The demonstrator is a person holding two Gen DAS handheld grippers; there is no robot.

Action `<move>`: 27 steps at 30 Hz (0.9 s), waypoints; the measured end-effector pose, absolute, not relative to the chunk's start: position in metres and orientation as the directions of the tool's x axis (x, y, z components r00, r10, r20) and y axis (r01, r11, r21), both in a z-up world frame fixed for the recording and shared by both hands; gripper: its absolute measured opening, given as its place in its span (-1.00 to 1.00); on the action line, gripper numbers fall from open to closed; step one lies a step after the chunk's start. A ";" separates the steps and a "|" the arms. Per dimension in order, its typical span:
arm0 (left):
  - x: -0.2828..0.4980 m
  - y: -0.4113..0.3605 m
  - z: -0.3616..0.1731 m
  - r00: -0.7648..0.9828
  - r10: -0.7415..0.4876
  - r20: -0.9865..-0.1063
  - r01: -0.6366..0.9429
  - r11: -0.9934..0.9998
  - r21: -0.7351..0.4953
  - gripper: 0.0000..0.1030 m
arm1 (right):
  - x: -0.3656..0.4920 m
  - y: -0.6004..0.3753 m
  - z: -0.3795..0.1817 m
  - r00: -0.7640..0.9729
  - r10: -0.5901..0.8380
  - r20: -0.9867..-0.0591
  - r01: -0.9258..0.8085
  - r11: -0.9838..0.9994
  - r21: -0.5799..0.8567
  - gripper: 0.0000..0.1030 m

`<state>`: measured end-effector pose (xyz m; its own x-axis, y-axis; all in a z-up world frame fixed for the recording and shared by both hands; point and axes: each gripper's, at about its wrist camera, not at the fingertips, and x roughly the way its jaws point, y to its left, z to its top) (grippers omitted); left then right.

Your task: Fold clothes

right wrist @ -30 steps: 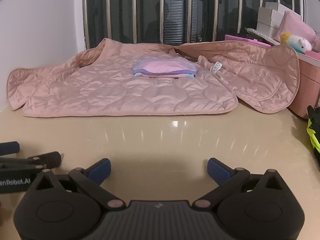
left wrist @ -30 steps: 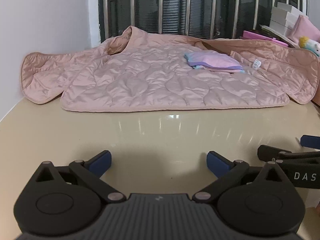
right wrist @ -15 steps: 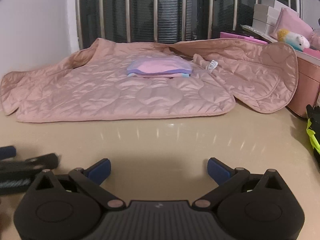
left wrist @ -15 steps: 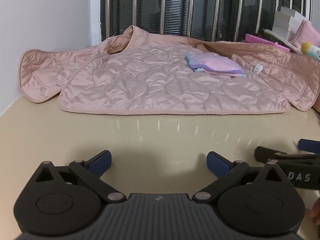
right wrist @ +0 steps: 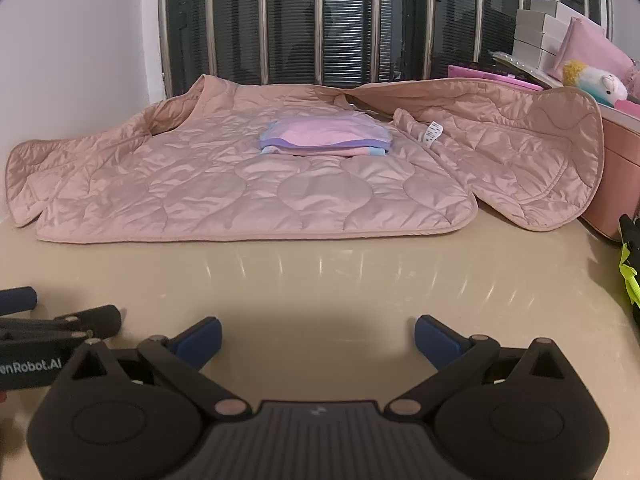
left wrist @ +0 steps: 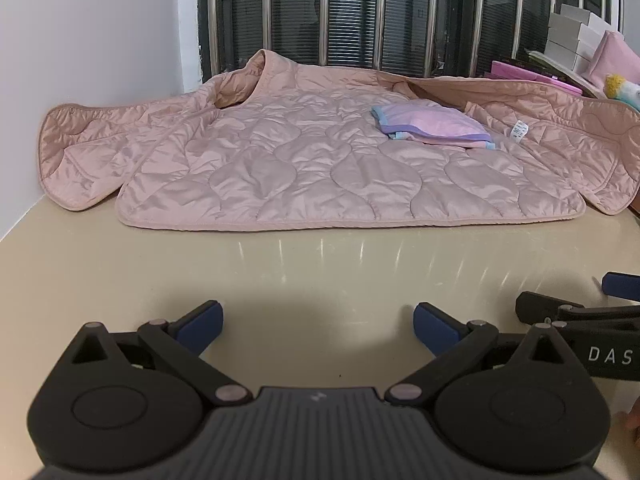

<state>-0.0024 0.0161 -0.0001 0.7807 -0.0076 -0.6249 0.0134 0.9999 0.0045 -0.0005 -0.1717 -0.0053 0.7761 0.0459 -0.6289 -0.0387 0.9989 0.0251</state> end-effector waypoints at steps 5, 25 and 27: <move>-0.002 0.016 0.000 0.780 -0.005 -0.625 0.010 1.000 0.005 0.99 | 0.000 -0.171 -0.005 0.776 0.044 -0.629 -0.040 0.999 0.021 1.00; -0.002 0.016 0.000 0.780 -0.004 -0.626 0.012 1.000 0.009 0.99 | 0.000 -0.172 -0.005 0.776 0.045 -0.629 -0.043 0.999 0.019 1.00; -0.001 0.016 0.000 0.780 -0.005 -0.626 0.013 1.000 0.009 0.99 | 0.000 -0.172 -0.005 0.776 0.045 -0.629 -0.043 0.999 0.019 1.00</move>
<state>-0.0013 0.0159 -0.0002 0.7799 -0.0048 -0.6258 0.0133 0.9999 0.0088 -0.0002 -0.1719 -0.0054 0.7758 0.0455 -0.6294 -0.0431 0.9989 0.0190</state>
